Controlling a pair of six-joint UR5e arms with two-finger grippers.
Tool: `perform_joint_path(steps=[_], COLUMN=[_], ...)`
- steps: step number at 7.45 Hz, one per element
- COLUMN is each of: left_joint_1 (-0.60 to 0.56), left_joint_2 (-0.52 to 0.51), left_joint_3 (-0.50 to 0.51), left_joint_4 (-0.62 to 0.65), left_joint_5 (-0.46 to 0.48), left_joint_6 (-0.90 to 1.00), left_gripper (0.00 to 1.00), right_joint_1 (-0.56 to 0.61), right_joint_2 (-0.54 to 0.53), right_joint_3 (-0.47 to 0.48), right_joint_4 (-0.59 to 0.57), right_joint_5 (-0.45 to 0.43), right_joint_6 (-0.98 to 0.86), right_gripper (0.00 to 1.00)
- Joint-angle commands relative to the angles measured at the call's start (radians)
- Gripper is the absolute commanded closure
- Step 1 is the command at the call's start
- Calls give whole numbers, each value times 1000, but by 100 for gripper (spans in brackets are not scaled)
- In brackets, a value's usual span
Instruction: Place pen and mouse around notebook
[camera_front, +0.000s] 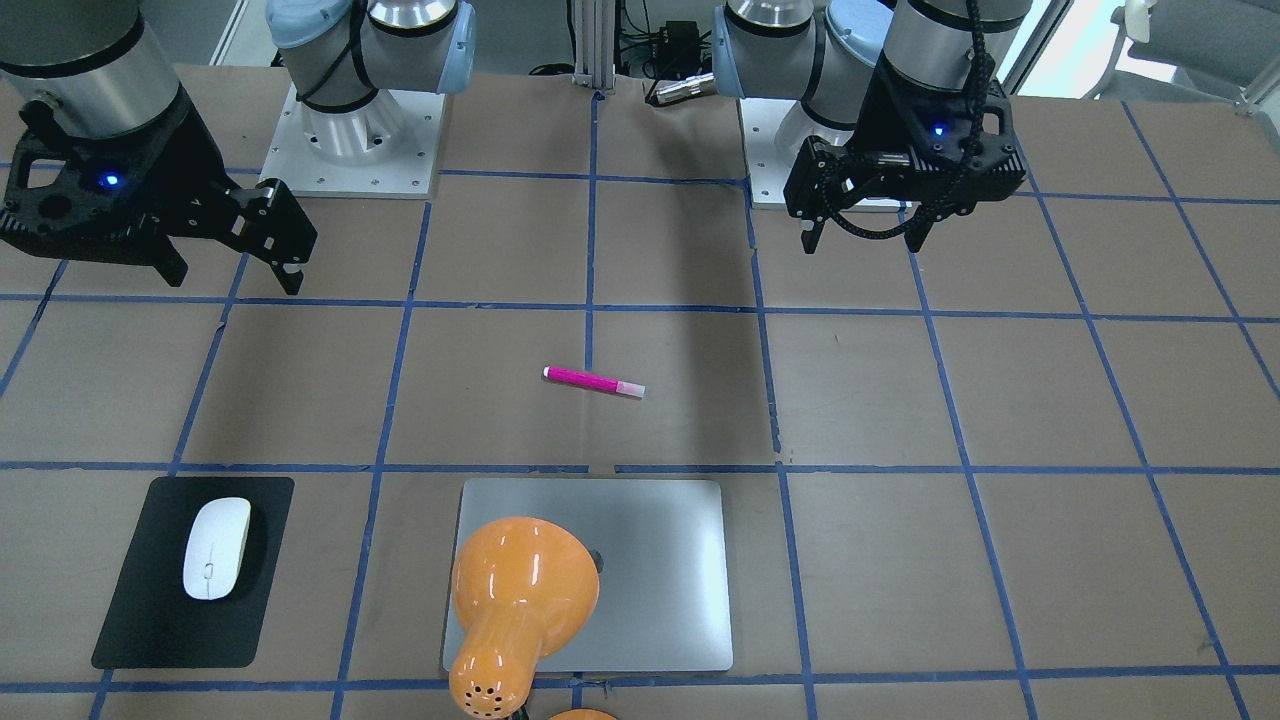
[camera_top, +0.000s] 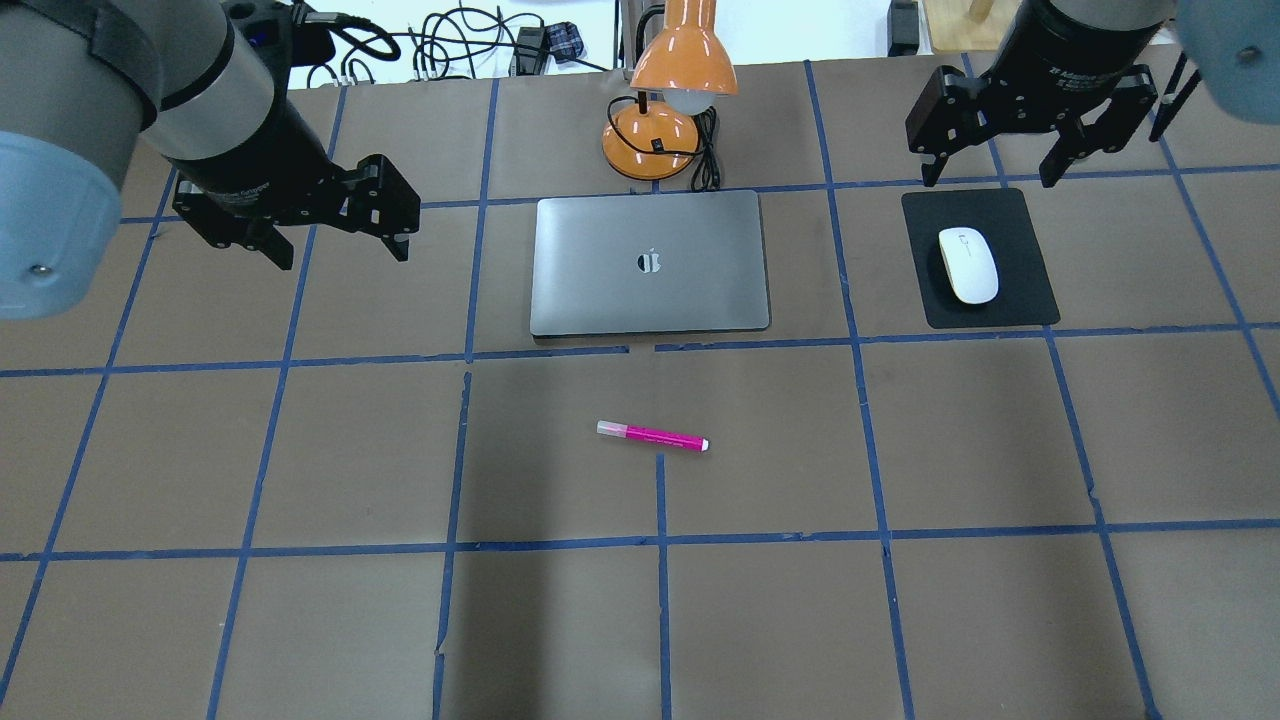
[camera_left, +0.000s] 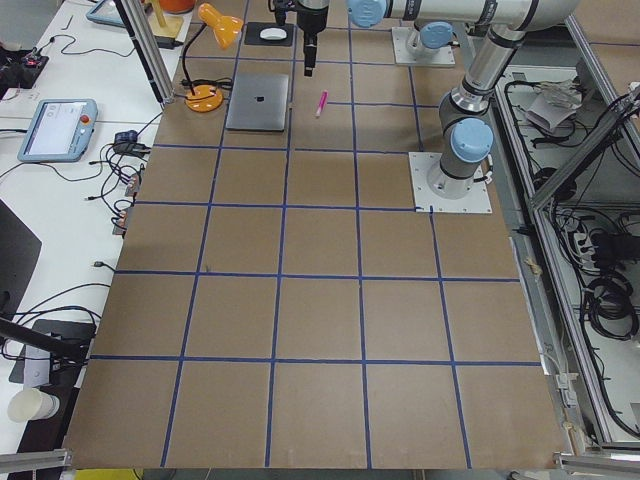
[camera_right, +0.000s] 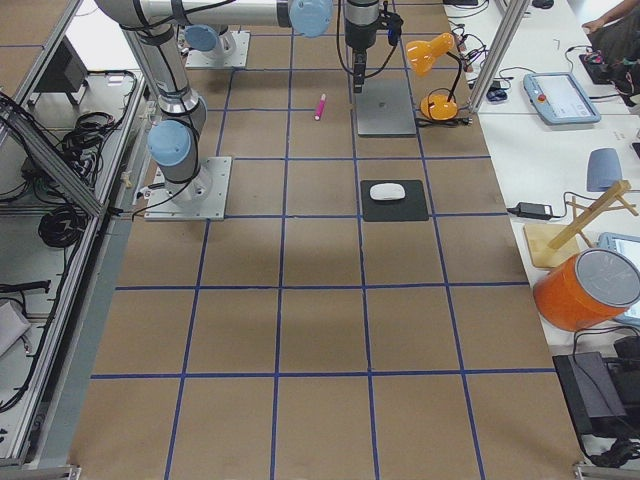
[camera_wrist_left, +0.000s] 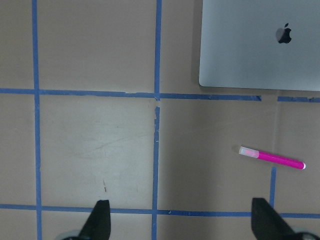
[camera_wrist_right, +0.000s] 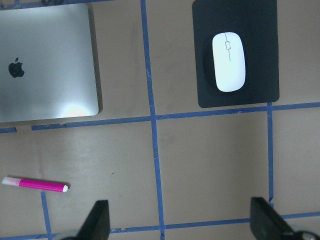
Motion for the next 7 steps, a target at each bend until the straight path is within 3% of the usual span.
perform_joint_path(steps=[1,7], left_joint_1=[1,2], left_joint_2=[-13,-7], left_joint_3=[14,16], left_joint_4=[-15,-35], left_joint_5=[0,0], left_joint_6=[3,3], left_gripper=[0,0], right_joint_1=[33,63], right_joint_2=[-10,6], right_joint_3=[-7,6], right_joint_4=[39,18], right_joint_5=[-5,1], right_joint_6=[90,95], right_gripper=[0,0])
